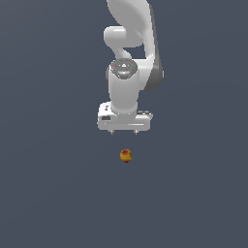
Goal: Pick up the object and move it to a goal position.
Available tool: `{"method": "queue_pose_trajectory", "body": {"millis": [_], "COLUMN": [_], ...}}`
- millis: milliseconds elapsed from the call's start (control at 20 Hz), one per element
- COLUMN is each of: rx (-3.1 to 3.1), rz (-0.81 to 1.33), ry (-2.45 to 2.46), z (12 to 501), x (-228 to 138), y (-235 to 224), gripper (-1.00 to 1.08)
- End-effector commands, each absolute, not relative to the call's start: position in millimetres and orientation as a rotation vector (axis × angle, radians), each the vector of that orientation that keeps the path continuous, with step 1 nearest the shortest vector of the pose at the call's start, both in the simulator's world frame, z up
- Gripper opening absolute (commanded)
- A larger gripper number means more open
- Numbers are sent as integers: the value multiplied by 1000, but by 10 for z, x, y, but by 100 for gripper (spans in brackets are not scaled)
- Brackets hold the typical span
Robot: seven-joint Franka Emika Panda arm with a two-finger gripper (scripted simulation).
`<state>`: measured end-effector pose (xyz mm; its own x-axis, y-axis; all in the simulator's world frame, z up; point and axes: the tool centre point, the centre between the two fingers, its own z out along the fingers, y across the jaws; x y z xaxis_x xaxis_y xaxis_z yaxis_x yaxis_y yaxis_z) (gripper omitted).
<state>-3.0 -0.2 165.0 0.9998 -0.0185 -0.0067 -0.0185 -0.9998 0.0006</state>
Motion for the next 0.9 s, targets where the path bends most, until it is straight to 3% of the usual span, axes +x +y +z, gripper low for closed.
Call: {"method": "queue_pose_trajectory", "body": {"millis": [0, 850], "rx": [3141, 3121], "rz": [-10, -25], "ry": [-29, 52], "z": [1650, 1567], "x": [-30, -43], "y": [-2, -35], "gripper": [100, 100]}}
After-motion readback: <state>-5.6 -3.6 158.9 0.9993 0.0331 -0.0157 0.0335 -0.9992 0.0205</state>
